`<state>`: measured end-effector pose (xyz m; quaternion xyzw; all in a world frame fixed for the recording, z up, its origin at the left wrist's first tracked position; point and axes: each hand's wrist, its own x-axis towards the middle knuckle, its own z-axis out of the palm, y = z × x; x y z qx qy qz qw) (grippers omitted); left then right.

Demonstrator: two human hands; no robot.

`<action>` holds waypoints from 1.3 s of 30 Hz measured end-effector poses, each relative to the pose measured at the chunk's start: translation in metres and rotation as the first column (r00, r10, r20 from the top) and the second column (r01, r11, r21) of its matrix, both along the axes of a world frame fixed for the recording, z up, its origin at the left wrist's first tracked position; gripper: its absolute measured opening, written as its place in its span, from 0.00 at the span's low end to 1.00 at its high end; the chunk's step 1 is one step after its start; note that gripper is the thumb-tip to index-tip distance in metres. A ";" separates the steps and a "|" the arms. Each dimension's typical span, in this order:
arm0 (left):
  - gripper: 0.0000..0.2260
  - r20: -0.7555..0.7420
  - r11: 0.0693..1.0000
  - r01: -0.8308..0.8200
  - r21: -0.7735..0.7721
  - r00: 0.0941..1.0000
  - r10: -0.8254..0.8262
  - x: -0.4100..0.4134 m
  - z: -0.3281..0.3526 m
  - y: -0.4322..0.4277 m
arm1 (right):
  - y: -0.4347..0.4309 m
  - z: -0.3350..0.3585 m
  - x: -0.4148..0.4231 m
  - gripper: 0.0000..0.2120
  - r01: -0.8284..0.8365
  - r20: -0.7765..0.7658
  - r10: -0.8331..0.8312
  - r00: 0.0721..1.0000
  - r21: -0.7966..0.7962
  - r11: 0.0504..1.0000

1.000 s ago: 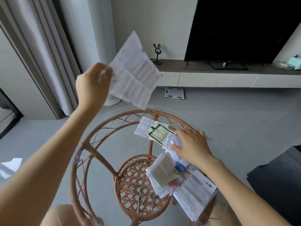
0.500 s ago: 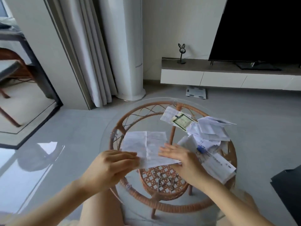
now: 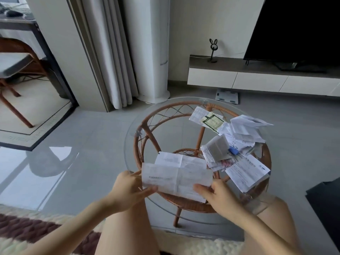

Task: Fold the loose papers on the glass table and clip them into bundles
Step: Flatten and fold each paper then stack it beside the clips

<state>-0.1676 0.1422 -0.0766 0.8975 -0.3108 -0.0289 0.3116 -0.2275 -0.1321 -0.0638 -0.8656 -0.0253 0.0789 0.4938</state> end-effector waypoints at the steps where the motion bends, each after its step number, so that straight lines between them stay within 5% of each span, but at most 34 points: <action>1: 0.26 -0.014 0.998 -0.048 -0.040 0.999 0.047 0.000 -0.005 -0.001 | 0.001 0.001 0.003 0.25 0.034 -0.026 -0.033 0.999 0.020 0.999; 6: 0.29 -0.030 0.927 -0.355 -0.121 0.935 0.354 -0.006 -0.018 -0.013 | 0.012 -0.005 0.020 0.09 0.270 -0.073 -0.273 0.959 -0.053 0.962; 10: 0.16 -0.006 0.861 -0.502 -0.076 0.864 0.503 -0.006 -0.021 -0.023 | 0.024 0.002 0.021 0.20 0.352 -0.023 -0.368 0.929 -0.239 0.905; 13: 0.16 0.041 0.848 -0.529 -0.022 0.847 0.529 -0.007 -0.012 -0.033 | 0.030 0.005 0.022 0.22 0.381 0.041 -0.398 0.917 -0.394 0.836; 19: 0.09 0.384 0.898 -0.437 0.046 0.838 0.388 -0.009 -0.004 -0.041 | 0.037 0.007 0.029 0.23 0.391 0.090 -0.401 0.912 -0.494 0.777; 32: 0.13 0.419 0.901 -0.375 0.220 0.870 0.260 0.008 -0.008 -0.040 | 0.038 0.005 0.033 0.22 0.376 0.071 -0.399 0.914 -0.514 0.771; 37: 0.05 0.496 0.897 -0.340 0.283 0.852 0.166 0.007 -0.006 -0.039 | 0.040 0.007 0.032 0.24 0.395 0.074 -0.418 0.905 -0.505 0.767; 39: 0.13 0.513 0.907 -0.246 0.342 0.857 0.039 0.013 -0.008 -0.043 | 0.039 0.006 0.031 0.23 0.406 0.072 -0.432 0.899 -0.503 0.763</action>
